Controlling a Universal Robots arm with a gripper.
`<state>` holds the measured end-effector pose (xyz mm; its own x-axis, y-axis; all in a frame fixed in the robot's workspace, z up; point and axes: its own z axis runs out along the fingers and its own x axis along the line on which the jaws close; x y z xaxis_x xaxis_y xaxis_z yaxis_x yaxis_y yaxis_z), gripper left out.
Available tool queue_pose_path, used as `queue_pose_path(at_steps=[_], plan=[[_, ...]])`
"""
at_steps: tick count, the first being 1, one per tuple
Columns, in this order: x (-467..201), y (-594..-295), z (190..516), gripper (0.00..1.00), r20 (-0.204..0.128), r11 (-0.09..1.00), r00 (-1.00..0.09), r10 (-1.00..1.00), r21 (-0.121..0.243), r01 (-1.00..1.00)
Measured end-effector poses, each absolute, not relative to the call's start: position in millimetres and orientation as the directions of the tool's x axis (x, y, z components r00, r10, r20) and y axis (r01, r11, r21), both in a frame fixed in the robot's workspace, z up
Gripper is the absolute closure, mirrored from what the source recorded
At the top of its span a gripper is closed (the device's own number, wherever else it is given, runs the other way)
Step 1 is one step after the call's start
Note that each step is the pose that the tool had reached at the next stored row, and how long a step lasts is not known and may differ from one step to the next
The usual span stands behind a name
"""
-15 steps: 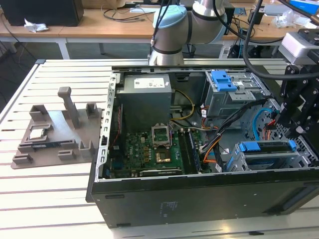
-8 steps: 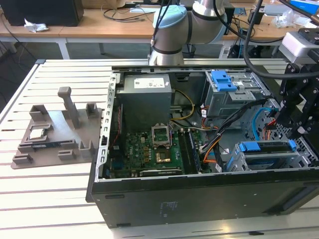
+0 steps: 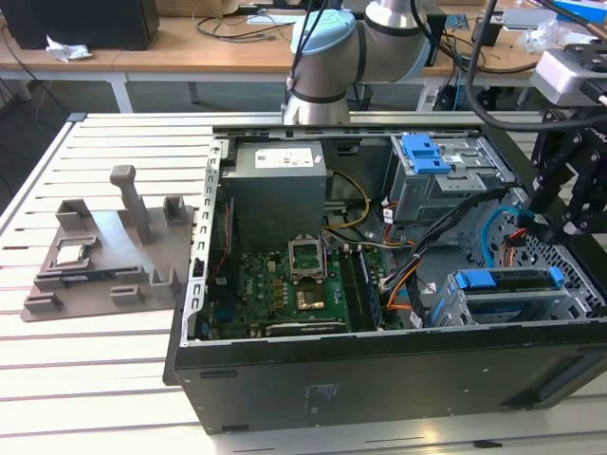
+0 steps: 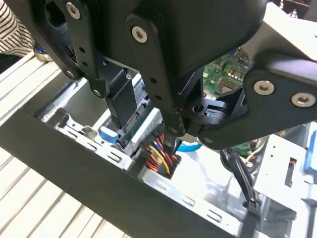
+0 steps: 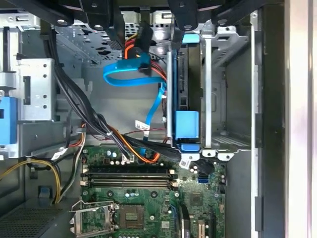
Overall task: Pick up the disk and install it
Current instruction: 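Insert the first disk wire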
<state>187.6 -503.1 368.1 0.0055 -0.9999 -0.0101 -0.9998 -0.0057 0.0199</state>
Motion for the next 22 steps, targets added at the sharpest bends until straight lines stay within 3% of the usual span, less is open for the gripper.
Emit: queue_pose_path(at_steps=[11,12,15,22], plan=[[189.5,-499.6,361.2,0.51,-0.006,-0.005,0.005,-1.000,0.021,-1.000],[189.5,-499.6,361.3,0.65,-0.006,-0.005,0.005,-1.000,0.021,-1.000],[189.5,-499.6,361.3,0.82,-0.005,-0.005,0.005,-1.000,0.021,-1.000],[188.9,-500.4,361.2,0.83,-0.005,-0.006,0.006,-1.000,0.021,-1.000]])
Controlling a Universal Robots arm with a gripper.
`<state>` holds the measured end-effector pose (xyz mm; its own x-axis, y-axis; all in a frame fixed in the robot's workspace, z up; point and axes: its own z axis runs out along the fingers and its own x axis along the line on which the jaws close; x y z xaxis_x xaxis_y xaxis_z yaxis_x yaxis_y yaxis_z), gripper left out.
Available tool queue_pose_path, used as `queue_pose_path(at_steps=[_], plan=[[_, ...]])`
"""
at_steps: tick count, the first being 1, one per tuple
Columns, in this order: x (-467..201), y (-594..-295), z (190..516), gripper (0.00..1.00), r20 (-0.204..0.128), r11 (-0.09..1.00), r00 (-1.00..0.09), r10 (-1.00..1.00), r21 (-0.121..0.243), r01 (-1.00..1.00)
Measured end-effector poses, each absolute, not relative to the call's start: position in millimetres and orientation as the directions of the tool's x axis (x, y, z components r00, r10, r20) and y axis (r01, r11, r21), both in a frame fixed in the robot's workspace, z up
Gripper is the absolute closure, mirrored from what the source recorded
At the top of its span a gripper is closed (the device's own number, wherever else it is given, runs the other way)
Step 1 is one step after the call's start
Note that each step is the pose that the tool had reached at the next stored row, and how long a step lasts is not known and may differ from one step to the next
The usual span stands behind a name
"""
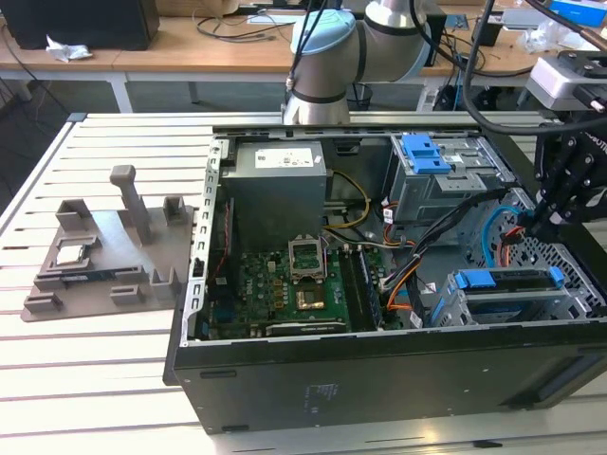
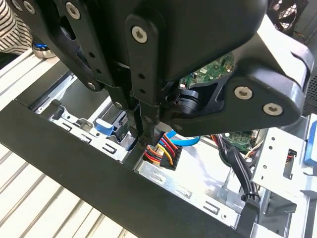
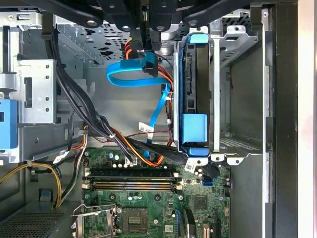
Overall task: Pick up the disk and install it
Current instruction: 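Insert the first disk wire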
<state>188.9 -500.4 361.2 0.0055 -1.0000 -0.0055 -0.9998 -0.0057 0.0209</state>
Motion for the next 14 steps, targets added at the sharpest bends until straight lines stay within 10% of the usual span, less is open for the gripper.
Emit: queue_pose_path(at_steps=[14], plan=[[177,-531,354,0.83,-0.005,-0.009,0.009,-1.000,0.021,-1.000]])
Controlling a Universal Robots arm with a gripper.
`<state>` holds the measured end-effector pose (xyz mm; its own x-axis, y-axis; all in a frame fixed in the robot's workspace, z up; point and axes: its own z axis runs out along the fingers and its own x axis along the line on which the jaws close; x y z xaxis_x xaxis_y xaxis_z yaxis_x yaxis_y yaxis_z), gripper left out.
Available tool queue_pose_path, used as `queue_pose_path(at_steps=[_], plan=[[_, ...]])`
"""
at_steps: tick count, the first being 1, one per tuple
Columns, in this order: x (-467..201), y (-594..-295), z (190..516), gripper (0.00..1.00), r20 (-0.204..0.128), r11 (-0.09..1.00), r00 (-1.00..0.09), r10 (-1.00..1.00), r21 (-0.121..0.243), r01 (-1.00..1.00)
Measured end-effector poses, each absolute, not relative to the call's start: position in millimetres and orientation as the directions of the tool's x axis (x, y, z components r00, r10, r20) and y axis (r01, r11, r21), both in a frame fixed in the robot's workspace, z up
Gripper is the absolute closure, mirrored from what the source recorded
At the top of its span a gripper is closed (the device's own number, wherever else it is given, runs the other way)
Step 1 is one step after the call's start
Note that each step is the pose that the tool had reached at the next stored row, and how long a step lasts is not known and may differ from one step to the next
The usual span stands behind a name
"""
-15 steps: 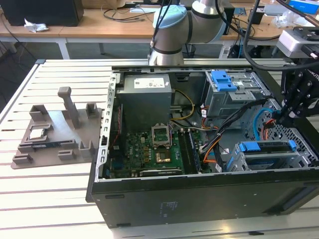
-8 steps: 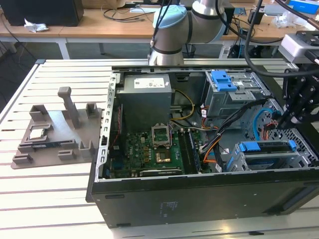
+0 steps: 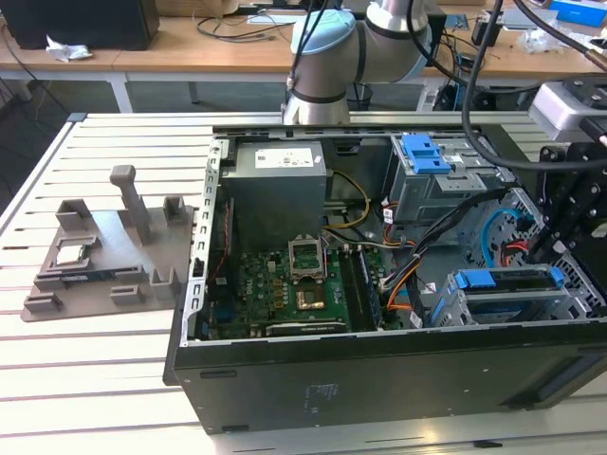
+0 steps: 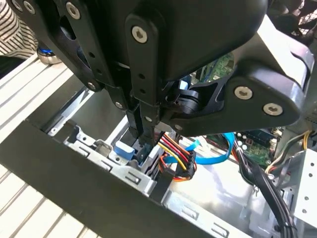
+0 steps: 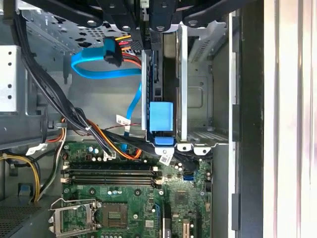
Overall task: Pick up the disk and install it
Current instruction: 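Insert the first disk wire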
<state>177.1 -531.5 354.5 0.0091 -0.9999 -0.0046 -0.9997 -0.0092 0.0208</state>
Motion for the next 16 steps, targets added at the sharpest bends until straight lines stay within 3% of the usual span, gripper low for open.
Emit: queue_pose_path(at_steps=[16], plan=[[174,-536,341,0.83,-0.005,-0.009,0.009,-1.000,0.021,-1.000]])
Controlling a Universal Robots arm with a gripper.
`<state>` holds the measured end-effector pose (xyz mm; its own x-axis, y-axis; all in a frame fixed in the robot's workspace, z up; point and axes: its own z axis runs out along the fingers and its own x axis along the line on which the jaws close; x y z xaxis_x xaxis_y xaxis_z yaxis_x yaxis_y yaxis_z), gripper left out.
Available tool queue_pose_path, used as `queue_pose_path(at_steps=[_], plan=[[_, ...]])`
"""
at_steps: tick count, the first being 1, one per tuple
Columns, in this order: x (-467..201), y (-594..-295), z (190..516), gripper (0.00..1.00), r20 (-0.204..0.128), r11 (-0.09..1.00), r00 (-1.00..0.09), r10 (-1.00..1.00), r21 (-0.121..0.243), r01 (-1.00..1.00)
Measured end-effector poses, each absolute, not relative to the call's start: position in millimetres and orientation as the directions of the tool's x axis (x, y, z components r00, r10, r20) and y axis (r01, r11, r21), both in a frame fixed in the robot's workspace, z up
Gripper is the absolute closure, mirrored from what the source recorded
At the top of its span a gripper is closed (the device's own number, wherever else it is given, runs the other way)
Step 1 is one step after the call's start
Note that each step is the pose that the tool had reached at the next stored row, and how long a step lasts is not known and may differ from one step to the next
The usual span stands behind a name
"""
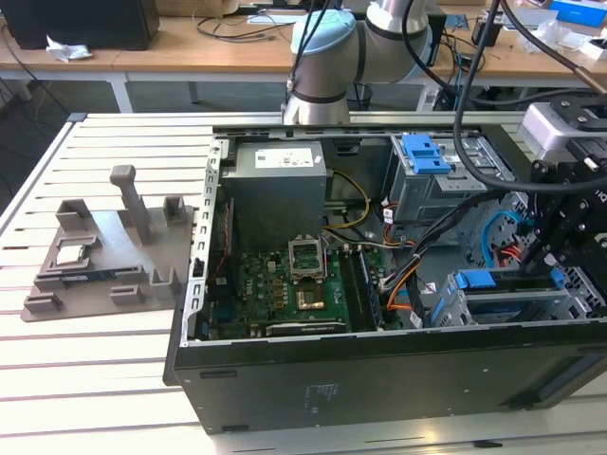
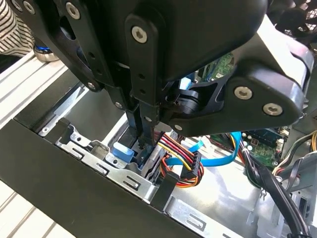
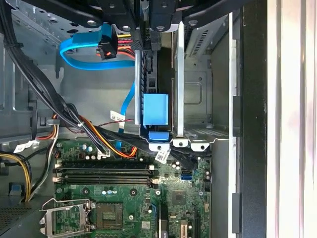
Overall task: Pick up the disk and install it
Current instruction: 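Insert the first disk wire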
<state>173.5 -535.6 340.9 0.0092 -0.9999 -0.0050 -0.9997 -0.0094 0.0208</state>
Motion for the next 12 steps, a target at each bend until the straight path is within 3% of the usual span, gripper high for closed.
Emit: queue_pose_path(at_steps=[11,12], plan=[[173.5,-535.6,336.7,0.82,-0.004,-0.009,0.009,-1.000,0.021,-1.000],[173.5,-535.6,336.8,0.75,-0.004,-0.009,0.009,-1.000,0.021,-1.000]])
